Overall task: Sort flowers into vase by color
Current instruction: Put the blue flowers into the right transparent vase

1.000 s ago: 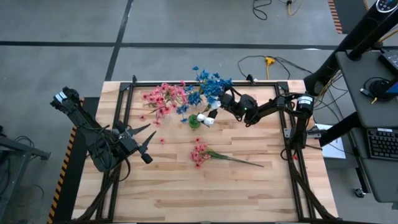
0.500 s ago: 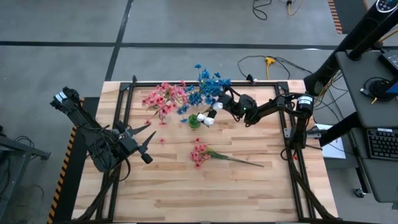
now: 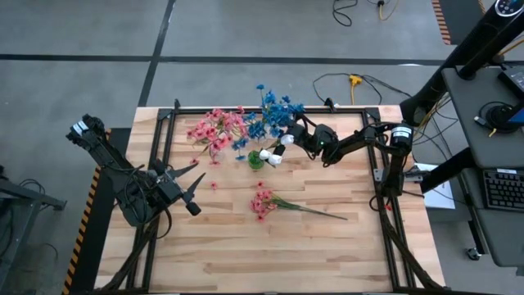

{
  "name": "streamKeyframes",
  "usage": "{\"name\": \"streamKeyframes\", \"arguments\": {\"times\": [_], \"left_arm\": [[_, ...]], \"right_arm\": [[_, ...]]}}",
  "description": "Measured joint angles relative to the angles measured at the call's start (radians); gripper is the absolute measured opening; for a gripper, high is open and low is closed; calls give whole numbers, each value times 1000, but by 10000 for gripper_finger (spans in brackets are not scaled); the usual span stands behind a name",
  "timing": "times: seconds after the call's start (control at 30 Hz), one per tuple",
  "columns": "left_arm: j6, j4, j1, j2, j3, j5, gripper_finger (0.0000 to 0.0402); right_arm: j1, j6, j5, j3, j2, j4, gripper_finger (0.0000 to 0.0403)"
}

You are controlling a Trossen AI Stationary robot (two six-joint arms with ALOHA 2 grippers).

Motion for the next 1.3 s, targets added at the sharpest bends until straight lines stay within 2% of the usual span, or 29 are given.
{"name": "streamKeyframes", "arguments": {"times": [0.57, 1.3], "left_arm": [[0, 0, 0, 0, 0, 0, 141], [1, 0, 0, 0, 0, 1, 141]], "right_arm": [[0, 11, 16, 26, 0, -5, 34], [0, 8, 16, 41, 0, -94, 34]]}}
